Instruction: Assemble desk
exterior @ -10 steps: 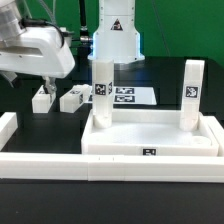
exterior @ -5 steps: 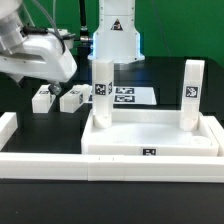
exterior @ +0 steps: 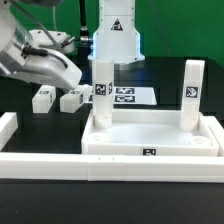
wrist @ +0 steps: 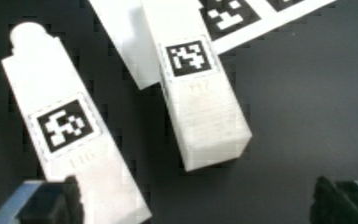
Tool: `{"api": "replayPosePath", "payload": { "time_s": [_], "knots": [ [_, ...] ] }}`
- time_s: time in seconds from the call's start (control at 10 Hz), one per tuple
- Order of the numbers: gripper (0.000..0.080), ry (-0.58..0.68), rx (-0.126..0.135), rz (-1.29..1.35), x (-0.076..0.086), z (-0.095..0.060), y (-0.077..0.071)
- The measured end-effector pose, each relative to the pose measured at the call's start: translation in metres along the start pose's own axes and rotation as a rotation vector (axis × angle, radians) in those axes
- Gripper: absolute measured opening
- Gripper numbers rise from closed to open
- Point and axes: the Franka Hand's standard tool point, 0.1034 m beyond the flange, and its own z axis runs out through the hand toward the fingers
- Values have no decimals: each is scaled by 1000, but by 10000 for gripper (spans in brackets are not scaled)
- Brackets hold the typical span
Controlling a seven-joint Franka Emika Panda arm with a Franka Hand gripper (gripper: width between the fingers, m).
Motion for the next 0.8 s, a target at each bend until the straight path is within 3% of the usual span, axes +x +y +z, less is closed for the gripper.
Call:
{"api": "replayPosePath", "payload": {
  "time_s": [0.2,0.5,0.8],
  "knots": [
    [649,50,-4,-156,-1,-3,-4],
    [649,22,-2,-180,-4,3,-3],
    [649,-166,1,-166,-7,14,0]
  ]
}}
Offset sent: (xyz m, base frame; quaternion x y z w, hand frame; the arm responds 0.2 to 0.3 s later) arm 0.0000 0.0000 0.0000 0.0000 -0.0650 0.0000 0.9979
